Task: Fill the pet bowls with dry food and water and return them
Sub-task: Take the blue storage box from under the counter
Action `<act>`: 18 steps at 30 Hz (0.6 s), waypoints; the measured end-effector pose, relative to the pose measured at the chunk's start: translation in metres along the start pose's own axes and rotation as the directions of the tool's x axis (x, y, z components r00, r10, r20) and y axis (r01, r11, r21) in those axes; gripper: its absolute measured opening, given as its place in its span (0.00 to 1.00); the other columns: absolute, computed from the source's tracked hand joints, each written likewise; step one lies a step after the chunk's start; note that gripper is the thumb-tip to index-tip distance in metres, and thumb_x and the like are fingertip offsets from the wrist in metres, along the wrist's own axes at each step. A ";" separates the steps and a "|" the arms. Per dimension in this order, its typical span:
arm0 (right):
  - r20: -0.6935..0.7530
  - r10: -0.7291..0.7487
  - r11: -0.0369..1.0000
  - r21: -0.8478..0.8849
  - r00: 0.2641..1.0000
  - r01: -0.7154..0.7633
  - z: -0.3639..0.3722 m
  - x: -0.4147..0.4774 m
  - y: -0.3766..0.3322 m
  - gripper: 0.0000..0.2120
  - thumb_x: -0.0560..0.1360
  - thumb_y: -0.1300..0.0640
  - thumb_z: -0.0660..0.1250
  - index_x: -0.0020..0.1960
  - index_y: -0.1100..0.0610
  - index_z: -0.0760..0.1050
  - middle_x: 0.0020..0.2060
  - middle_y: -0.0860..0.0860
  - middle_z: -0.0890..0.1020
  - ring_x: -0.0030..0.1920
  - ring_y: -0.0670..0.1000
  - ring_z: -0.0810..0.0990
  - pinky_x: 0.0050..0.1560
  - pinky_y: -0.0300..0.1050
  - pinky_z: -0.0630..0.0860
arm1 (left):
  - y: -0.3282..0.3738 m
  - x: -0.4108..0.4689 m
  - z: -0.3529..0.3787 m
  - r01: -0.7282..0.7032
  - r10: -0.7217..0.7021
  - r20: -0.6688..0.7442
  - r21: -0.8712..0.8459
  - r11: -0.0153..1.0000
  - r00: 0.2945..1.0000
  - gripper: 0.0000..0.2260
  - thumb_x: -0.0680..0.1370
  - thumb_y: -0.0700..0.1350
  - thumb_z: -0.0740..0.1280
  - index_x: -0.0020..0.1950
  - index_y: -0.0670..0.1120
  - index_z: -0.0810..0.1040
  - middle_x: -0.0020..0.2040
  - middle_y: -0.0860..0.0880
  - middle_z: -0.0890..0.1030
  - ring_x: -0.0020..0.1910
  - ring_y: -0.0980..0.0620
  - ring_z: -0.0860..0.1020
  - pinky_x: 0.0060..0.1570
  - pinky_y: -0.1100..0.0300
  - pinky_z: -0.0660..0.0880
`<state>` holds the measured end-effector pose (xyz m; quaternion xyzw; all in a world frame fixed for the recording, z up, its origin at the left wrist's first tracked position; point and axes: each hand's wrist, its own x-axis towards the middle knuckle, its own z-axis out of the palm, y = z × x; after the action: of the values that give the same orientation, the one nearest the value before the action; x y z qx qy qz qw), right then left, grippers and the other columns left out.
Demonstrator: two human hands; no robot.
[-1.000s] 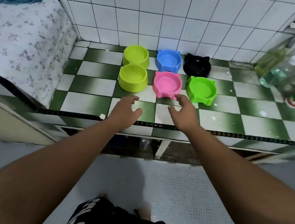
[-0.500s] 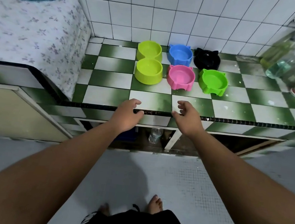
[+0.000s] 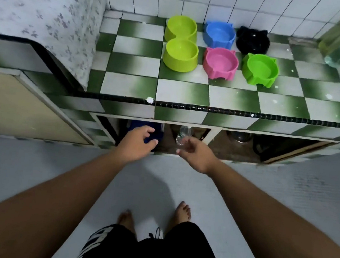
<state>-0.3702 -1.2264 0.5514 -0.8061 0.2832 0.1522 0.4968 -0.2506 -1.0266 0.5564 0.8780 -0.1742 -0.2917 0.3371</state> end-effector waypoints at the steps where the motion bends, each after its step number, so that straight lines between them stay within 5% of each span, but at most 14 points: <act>1: 0.035 0.036 0.999 -0.022 0.999 -0.035 0.016 0.002 0.012 0.24 0.74 0.46 0.72 0.67 0.52 0.73 0.57 0.51 0.81 0.56 0.52 0.81 0.59 0.49 0.79 | -0.020 -0.001 0.009 0.043 -0.043 0.025 0.013 0.999 0.999 0.21 0.79 0.51 0.71 0.71 0.49 0.75 0.63 0.46 0.79 0.62 0.48 0.78 0.59 0.58 0.72; 4: 0.070 0.119 0.993 -0.028 0.990 -0.117 0.059 0.026 0.047 0.29 0.75 0.44 0.72 0.71 0.51 0.70 0.65 0.51 0.77 0.61 0.52 0.78 0.59 0.49 0.78 | -0.079 0.011 0.033 0.168 -0.172 0.085 0.048 0.985 0.981 0.22 0.80 0.51 0.70 0.73 0.48 0.73 0.64 0.47 0.77 0.60 0.48 0.77 0.55 0.58 0.72; 9: 0.068 0.133 0.990 -0.061 0.989 -0.129 0.118 0.121 0.101 0.37 0.74 0.42 0.71 0.77 0.53 0.62 0.74 0.52 0.69 0.71 0.54 0.71 0.67 0.49 0.72 | -0.182 0.078 0.083 0.225 -0.230 0.084 0.065 0.972 0.970 0.25 0.81 0.49 0.69 0.76 0.45 0.69 0.72 0.42 0.73 0.69 0.46 0.73 0.65 0.61 0.66; 13: -0.017 0.042 0.999 -0.034 0.999 -0.043 0.154 0.228 0.133 0.28 0.76 0.50 0.72 0.72 0.56 0.68 0.62 0.52 0.77 0.60 0.51 0.75 0.52 0.34 0.68 | -0.249 0.164 0.116 0.212 -0.216 0.027 0.089 0.973 0.976 0.29 0.80 0.55 0.68 0.79 0.49 0.65 0.75 0.43 0.70 0.71 0.44 0.71 0.72 0.53 0.68; 18: -0.114 0.012 1.000 -0.005 0.993 -0.013 0.200 0.360 0.182 0.42 0.70 0.40 0.75 0.77 0.46 0.58 0.72 0.53 0.69 0.69 0.59 0.72 0.66 0.48 0.72 | -0.322 0.278 0.136 0.185 -0.170 -0.113 0.137 0.973 0.979 0.37 0.73 0.66 0.68 0.79 0.56 0.62 0.76 0.43 0.68 0.72 0.39 0.71 0.69 0.44 0.72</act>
<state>-0.1882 -1.2222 0.1398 -0.8131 0.3157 0.1096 0.4767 -0.0868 -1.0040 0.1416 0.9261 -0.0987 -0.2626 0.2523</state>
